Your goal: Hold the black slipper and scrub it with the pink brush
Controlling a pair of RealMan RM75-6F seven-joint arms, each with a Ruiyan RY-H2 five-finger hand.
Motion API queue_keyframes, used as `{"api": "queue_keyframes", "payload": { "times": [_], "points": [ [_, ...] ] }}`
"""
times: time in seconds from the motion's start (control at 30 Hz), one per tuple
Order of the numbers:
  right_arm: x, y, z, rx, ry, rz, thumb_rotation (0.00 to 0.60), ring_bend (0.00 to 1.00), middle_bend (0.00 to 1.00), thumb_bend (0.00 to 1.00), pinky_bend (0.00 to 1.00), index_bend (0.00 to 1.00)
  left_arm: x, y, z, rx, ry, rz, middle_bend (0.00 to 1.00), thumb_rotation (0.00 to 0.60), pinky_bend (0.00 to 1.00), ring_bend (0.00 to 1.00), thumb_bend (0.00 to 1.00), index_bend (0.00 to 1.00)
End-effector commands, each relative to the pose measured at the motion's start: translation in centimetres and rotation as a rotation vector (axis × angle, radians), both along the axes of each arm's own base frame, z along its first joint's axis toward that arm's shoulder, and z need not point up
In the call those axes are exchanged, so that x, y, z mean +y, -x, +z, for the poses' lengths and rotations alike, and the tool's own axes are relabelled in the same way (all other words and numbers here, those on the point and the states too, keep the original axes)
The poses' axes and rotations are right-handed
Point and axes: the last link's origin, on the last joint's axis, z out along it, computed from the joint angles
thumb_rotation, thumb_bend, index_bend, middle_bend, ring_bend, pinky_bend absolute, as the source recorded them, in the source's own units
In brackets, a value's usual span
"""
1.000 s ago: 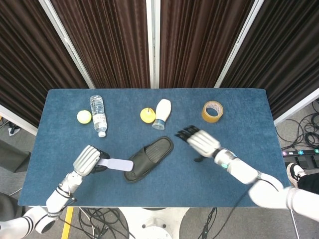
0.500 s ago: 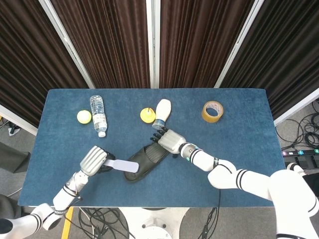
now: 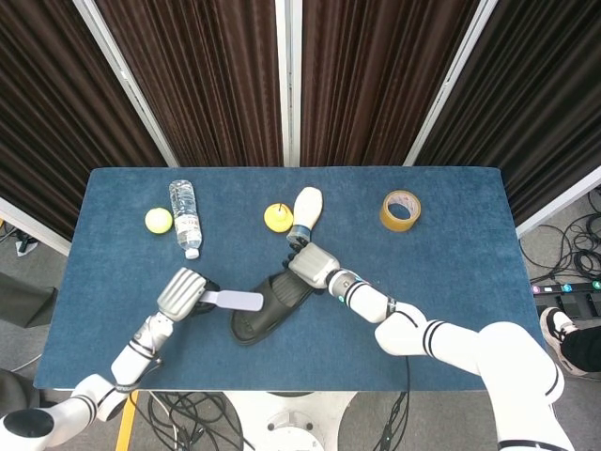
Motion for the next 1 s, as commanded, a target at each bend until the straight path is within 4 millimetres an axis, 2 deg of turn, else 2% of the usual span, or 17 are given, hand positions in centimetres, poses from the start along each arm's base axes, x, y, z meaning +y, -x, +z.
{"api": "queue_keyframes", "payload": {
  "times": [0.03,0.33,0.5,0.7,1.0],
  "points": [
    [-0.2,0.0,0.0,-0.001,0.005,0.006,0.600,0.14,0.31,0.23,0.14,0.43,0.5,-0.5,-0.7,-0.019,0.001,0.000,1.00,0.600,1.00,1.00,0.53,1.00],
    [-0.2,0.2,0.2,-0.002,0.006,0.015,0.600,0.14,0.31,0.25,0.17,0.46,1.7,-0.9,-2.6,0.058,-0.035,-0.011,1.00,0.600,1.00,1.00,0.53,1.00],
    [-0.1,0.5,0.3,-0.001,0.004,0.017,0.600,0.14,0.32,0.25,0.17,0.46,1.8,-0.3,-3.5,0.147,-0.034,-0.027,1.00,0.600,1.00,1.00,0.53,1.00],
    [-0.1,0.8,0.3,-0.011,0.007,0.012,0.600,0.14,0.32,0.25,0.17,0.46,0.6,0.5,-4.2,0.206,0.049,-0.088,1.00,0.600,1.00,1.00,0.53,1.00],
    [-0.2,1.0,0.3,-0.026,0.008,0.009,0.600,0.14,0.31,0.25,0.17,0.46,-1.8,-0.2,-3.7,0.132,0.102,-0.197,1.00,0.600,1.00,1.00,0.53,1.00]
  ]
}}
